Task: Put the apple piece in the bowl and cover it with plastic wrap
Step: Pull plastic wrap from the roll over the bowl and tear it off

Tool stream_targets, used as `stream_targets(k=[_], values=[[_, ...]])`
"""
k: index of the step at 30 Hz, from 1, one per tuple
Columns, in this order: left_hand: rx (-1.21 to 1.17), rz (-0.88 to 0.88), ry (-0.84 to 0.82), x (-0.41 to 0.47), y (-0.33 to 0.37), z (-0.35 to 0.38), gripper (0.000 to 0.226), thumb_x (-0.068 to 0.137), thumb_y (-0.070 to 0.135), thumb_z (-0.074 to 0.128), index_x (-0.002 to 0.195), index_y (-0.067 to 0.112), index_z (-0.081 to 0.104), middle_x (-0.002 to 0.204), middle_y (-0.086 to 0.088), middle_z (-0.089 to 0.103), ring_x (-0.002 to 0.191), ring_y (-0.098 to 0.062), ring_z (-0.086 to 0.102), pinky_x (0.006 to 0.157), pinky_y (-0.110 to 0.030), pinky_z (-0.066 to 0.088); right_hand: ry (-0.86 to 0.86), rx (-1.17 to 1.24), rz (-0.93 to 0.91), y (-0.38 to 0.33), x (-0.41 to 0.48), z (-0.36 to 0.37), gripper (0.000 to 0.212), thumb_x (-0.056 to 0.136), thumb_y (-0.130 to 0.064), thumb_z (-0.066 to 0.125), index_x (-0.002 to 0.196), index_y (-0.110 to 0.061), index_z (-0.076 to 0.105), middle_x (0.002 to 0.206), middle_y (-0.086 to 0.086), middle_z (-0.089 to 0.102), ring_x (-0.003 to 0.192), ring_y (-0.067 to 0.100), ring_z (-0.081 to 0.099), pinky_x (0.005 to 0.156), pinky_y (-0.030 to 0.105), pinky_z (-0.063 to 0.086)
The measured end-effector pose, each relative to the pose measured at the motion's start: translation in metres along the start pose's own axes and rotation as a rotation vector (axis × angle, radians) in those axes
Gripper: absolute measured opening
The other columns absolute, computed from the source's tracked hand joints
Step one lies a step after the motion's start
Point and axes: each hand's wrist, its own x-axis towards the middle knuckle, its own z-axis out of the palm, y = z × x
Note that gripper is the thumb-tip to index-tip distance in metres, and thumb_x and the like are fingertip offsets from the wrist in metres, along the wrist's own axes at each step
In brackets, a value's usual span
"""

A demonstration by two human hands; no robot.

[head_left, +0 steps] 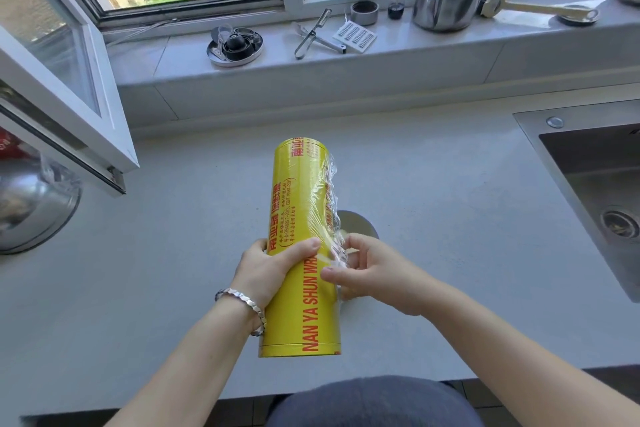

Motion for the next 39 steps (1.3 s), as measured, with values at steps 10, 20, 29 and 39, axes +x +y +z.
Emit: stream_targets(k=[10,20,29,39], values=[[-0.058,-0.085,-0.037,0.006,-0.004,-0.008,0.081,0.046,0.044,0.079,0.113,0.005,0.054,0.094,-0.016,0.071,0.071,-0.028,0.069,0.061,-0.035,0.056,0.053,-0.178,-0.21,0.006,-0.008,0.002,0.019,0.082,-0.019,0.065,0.066,-0.026,0.055,0.074,-0.005,0.057,0.077,0.013,0.057,0.078,0.033,0.048],[-0.073,-0.182,-0.167,0.011,-0.001,-0.009,0.086,0.04,0.047,0.083,0.112,0.006,0.058,0.089,-0.014,0.073,0.07,-0.028,0.07,0.07,-0.041,0.057,0.252,0.011,-0.486,0.027,-0.009,0.015,0.013,0.079,-0.027,0.058,0.073,-0.018,0.05,0.06,-0.011,0.058,0.06,0.002,0.056,0.065,0.017,0.047],[-0.019,-0.011,0.044,0.007,0.004,-0.003,0.075,0.052,0.038,0.085,0.112,0.009,0.051,0.102,-0.014,0.069,0.084,-0.031,0.069,0.078,-0.046,0.057,0.172,0.212,-0.257,0.023,-0.009,0.019,0.017,0.093,-0.009,0.042,0.077,-0.01,0.037,0.052,-0.007,0.045,0.041,0.002,0.048,0.048,0.014,0.042],[0.065,0.047,0.147,0.012,-0.001,-0.002,0.068,0.06,0.036,0.081,0.114,0.012,0.047,0.106,-0.01,0.065,0.085,-0.027,0.066,0.068,-0.036,0.054,0.033,-0.142,0.021,0.013,-0.015,0.003,0.015,0.077,-0.027,0.071,0.071,-0.014,0.067,0.064,0.001,0.057,0.059,0.007,0.051,0.06,0.021,0.04]])
